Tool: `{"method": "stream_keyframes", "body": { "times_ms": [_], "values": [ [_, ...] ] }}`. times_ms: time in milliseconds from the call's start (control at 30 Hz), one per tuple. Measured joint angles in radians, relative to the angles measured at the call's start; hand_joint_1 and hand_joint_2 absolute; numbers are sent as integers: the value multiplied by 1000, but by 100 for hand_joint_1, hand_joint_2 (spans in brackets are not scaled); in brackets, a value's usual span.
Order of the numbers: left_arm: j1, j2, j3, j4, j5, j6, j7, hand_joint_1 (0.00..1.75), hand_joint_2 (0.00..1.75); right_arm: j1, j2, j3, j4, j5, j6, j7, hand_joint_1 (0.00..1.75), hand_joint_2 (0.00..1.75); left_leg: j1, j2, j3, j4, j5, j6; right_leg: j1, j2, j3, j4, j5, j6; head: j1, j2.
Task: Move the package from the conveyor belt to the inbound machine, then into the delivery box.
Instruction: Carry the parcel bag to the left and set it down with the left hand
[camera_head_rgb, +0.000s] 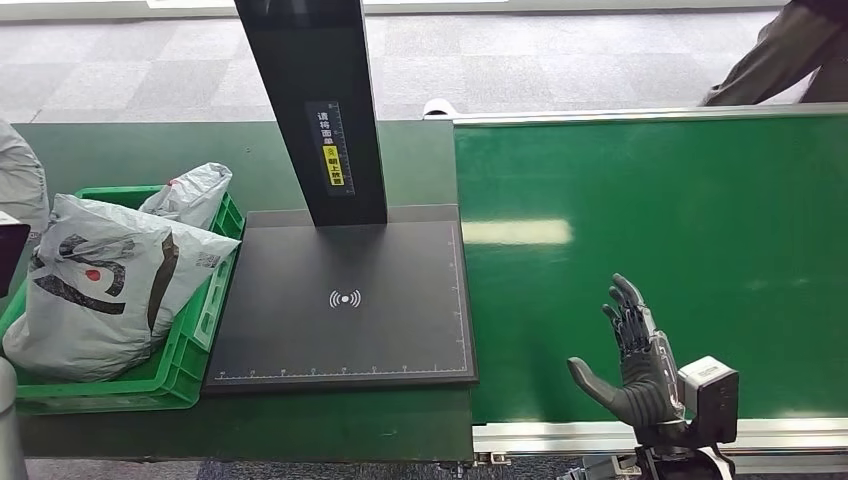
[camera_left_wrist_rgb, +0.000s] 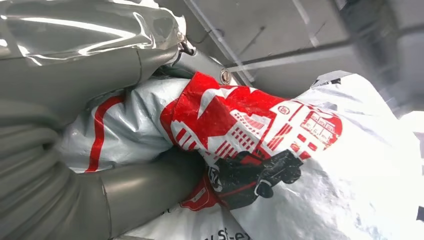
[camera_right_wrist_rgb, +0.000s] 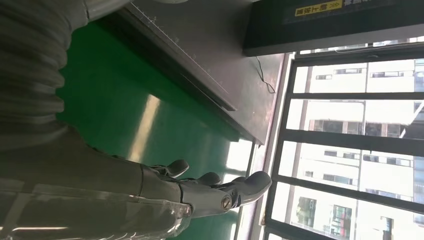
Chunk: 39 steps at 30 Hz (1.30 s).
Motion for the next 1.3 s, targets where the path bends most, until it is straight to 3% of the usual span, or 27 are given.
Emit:
{"method": "stream_keyframes", "body": {
  "times_ms": [200,367,633,867,1033,1133,1300],
  "values": [
    [-87,76,21,183,-9,-224,112,175,175,-2,8,-5,0,12,6,1,0,175,0,0,-1,0,0,0,1,0,-1,0,0,0,0,0],
    [-172,147,16,378,30,-325,143,175,175,-10,5,-6,10,12,21,-8,0,175,1,2,0,0,0,0,1,1,-1,0,0,-1,0,0],
    [-254,172,-39,626,235,-592,-33,175,175,-14,-1,-7,24,12,23,-22,0,175,1,2,-1,0,0,0,1,2,-2,0,0,-1,0,0],
    [-261,166,-120,653,453,-727,-131,175,175,-12,-4,-12,26,8,23,-22,0,175,1,1,-2,0,0,0,1,1,-3,0,0,-1,0,0],
    [-254,157,-205,569,587,-798,-147,175,175,-10,-7,-20,26,0,23,-21,0,175,1,0,-2,0,0,0,1,1,-2,0,0,0,0,0],
    [-246,157,-259,501,557,-791,-105,175,175,-9,-8,-26,26,-4,23,-19,0,175,1,0,-2,0,0,0,1,1,-2,0,0,0,0,0],
    [-242,182,-354,445,320,-706,27,175,175,5,-9,-39,18,-2,22,-21,0,175,1,0,-2,0,0,-1,1,1,-2,0,0,0,0,0]
  ]
}}
